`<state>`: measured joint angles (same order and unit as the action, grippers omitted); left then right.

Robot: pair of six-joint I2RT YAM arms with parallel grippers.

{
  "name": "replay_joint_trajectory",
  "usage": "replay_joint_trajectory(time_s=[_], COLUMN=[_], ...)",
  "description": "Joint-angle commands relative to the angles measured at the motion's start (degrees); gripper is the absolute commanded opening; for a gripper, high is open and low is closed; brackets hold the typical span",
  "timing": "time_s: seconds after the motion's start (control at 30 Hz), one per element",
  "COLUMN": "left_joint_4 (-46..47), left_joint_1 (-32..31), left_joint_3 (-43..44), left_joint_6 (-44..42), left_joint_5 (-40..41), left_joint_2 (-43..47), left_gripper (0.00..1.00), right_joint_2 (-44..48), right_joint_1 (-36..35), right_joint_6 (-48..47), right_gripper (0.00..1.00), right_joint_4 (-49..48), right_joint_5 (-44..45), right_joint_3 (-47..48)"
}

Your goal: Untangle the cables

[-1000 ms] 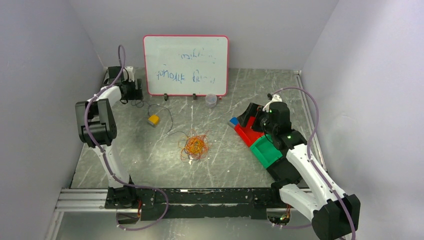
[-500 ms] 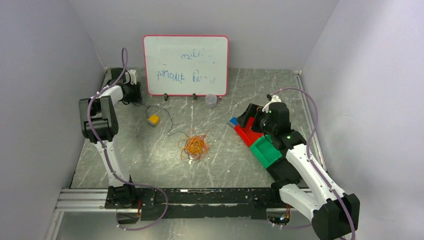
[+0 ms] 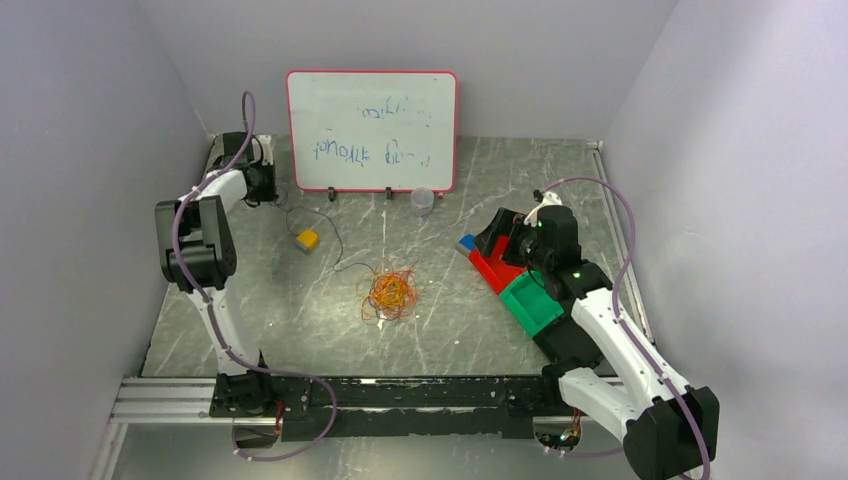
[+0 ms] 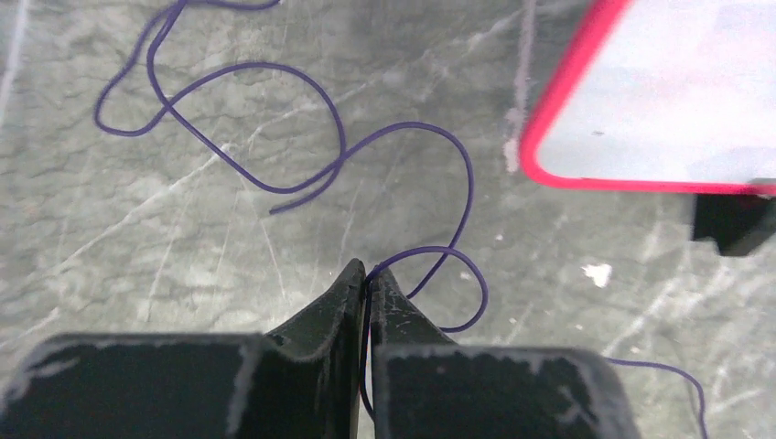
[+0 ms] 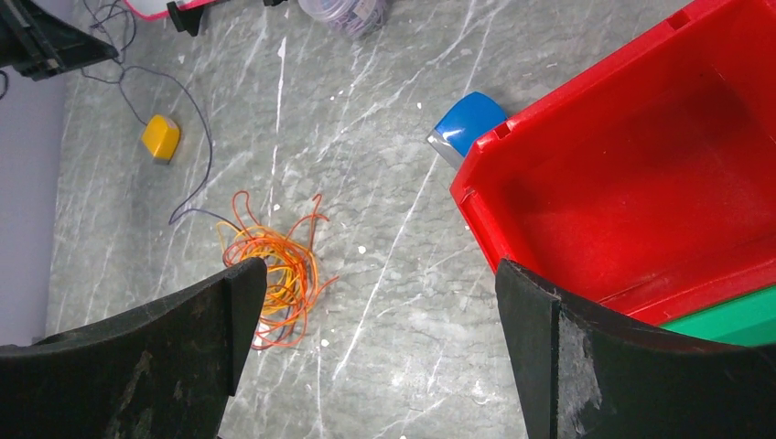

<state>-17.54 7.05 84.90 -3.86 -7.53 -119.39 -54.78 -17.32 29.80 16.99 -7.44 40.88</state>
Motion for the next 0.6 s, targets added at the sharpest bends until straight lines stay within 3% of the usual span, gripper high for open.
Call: replay_joint_trajectory(time_s=[0.0, 0.3, 0.57], left_joint_4=[-0.39, -0.07, -4.86], left_joint_1=[-2.47, -6.87, -15.81], left_joint_3=[-1.32, -11.67, -16.72], left_joint_6=[1.18, 6.50, 10.79], left_joint_5=[2.47, 3.12, 7.68], left_joint_2=[8.71, 26.07, 40.80], left_gripper=[0.07, 0.07, 0.07], right_joint_2=[0.45, 0.45, 2.21], right_joint_1=[0.36, 0.35, 0.33], right_joint_6=[-0.25, -0.45, -0.70], right_gripper=[1.00, 1.00, 1.00], right_joint_4=[-0.76, -0.84, -0.34], right_joint_5=[0.64, 1.41, 4.17], right_joint_3=[-0.11, 0.15, 0.42])
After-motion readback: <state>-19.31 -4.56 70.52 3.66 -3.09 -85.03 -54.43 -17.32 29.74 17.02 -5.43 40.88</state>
